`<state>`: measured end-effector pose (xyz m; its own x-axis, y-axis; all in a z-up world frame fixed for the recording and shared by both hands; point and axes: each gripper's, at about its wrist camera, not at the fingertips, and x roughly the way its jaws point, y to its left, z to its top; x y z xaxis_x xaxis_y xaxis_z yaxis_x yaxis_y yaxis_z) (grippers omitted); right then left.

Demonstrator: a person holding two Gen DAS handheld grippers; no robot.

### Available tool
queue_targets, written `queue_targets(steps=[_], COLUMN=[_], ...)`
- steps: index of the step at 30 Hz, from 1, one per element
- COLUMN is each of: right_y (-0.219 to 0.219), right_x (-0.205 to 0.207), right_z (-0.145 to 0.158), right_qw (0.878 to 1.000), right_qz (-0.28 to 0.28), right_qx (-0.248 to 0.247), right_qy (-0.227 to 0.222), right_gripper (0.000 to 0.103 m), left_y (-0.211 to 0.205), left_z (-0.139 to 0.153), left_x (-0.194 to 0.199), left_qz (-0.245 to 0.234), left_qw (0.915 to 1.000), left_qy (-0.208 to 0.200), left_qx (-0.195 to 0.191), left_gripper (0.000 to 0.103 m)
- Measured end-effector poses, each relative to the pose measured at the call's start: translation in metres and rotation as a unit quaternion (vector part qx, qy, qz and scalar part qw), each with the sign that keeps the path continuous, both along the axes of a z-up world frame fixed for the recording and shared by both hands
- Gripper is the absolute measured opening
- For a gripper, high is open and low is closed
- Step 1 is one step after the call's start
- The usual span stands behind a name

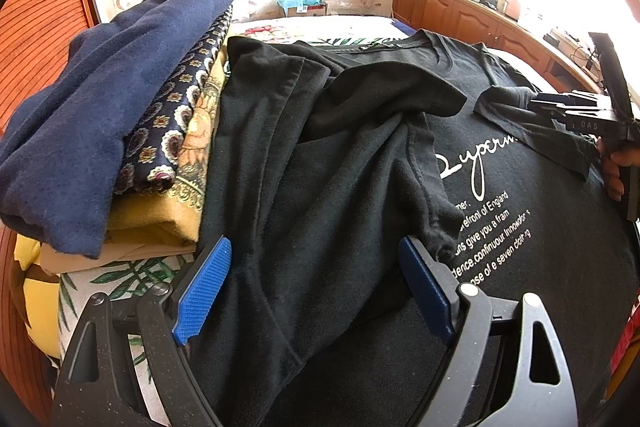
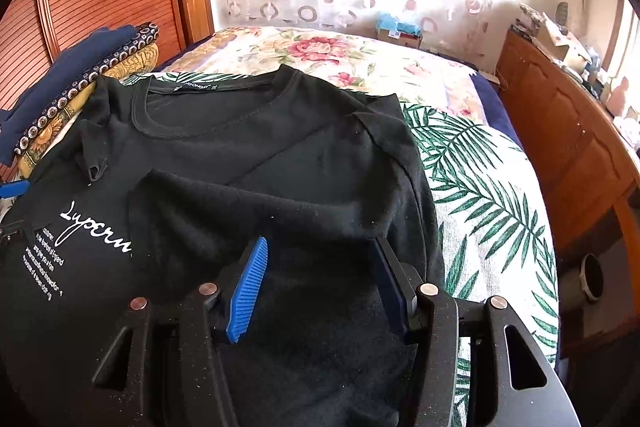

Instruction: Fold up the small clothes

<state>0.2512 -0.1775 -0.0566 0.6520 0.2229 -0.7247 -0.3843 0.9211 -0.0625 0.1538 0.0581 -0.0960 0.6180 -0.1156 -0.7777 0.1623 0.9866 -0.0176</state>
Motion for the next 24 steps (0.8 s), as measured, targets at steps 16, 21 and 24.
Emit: queue_targets(steps=[16, 21, 24], right_y=[-0.005, -0.005, -0.005], right_x=[0.001, 0.001, 0.001], right_z=[0.000, 0.000, 0.000], right_qw=[1.000, 1.000, 1.000], right_qz=[0.000, 0.000, 0.000], right_qx=[-0.002, -0.002, -0.002], right_qy=[0.000, -0.001, -0.001], right_gripper=[0.058, 0.058, 0.058], left_y=[-0.002, -0.009, -0.015], left_z=[0.058, 0.057, 0.056], left_x=[0.048, 0.086, 0.106], left_qz=[-0.015, -0.020, -0.027], left_qw=[0.9987, 0.9996, 0.9995], left_qy=[-0.048, -0.018, -0.009], left_qx=[0.009, 0.008, 0.014], left_gripper=[0.086, 0.084, 0.074])
